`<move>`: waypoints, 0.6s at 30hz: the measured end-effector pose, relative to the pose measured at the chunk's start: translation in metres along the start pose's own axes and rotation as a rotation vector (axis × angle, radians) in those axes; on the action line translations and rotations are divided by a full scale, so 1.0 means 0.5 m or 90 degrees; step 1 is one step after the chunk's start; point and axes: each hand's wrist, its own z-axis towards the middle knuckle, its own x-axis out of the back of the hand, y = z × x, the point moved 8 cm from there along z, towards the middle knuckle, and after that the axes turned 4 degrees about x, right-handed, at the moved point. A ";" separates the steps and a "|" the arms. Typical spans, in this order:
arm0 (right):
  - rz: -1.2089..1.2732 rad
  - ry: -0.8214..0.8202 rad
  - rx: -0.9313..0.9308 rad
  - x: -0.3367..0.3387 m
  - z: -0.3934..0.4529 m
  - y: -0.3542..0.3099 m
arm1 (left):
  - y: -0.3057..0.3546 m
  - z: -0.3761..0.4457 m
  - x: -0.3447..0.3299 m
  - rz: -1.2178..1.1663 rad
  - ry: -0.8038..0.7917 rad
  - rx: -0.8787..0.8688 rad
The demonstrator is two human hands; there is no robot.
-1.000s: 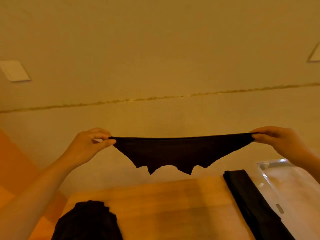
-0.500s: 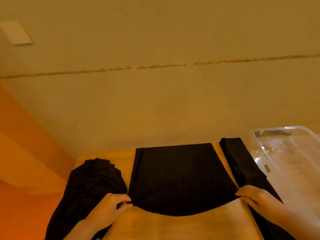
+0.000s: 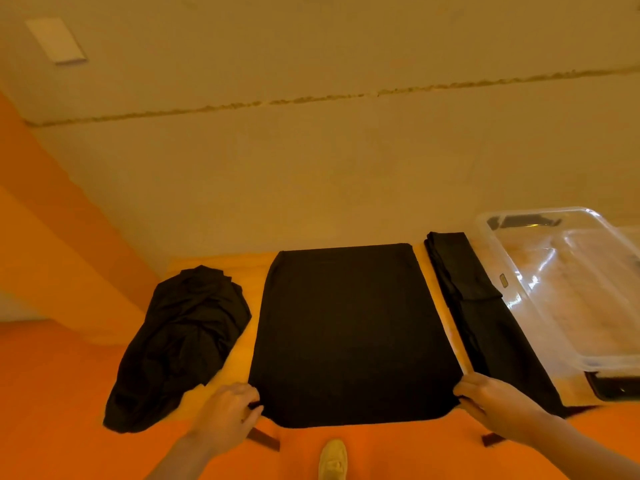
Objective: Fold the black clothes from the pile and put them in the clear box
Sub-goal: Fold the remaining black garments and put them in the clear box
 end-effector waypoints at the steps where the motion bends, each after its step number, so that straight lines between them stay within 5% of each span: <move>1: 0.006 0.004 0.003 0.001 -0.003 -0.004 | 0.004 -0.004 0.000 0.008 0.001 -0.001; 8: -0.023 -0.001 0.021 -0.004 -0.001 -0.014 | 0.000 0.001 0.000 0.015 0.043 0.022; 18: 0.001 0.166 0.025 0.077 0.116 -0.043 | -0.008 0.134 0.037 -0.006 0.154 0.073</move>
